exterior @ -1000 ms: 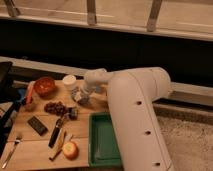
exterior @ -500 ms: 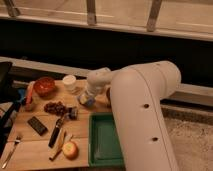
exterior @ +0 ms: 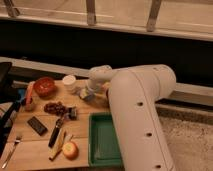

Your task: Wipe table surface with sponge

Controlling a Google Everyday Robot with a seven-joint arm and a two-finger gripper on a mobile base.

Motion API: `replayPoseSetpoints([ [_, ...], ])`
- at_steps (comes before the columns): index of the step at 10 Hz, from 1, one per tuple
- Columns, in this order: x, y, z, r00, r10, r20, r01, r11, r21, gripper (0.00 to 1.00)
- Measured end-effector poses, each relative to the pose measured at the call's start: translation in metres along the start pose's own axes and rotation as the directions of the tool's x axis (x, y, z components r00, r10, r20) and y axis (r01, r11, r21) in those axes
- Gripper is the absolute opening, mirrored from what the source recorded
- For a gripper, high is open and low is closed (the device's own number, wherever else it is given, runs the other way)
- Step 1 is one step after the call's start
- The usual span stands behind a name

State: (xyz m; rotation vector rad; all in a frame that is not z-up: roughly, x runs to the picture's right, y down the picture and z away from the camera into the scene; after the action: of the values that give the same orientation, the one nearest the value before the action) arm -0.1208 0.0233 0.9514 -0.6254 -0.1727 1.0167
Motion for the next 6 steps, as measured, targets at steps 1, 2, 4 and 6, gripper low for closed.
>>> replayPoseSetpoints([
  [1,-0.011,0.008,0.008,1.000,-0.017,0.013,0.018,1.000,-0.022,0.00],
  [2,-0.016,0.017,0.013,0.999,-0.032,0.019,0.033,0.999,-0.038,0.00],
  [4,-0.013,0.043,0.016,0.997,-0.068,0.020,0.069,0.996,-0.063,0.00],
  [6,0.003,0.063,0.013,0.997,-0.078,-0.009,0.077,0.995,-0.067,0.00],
])
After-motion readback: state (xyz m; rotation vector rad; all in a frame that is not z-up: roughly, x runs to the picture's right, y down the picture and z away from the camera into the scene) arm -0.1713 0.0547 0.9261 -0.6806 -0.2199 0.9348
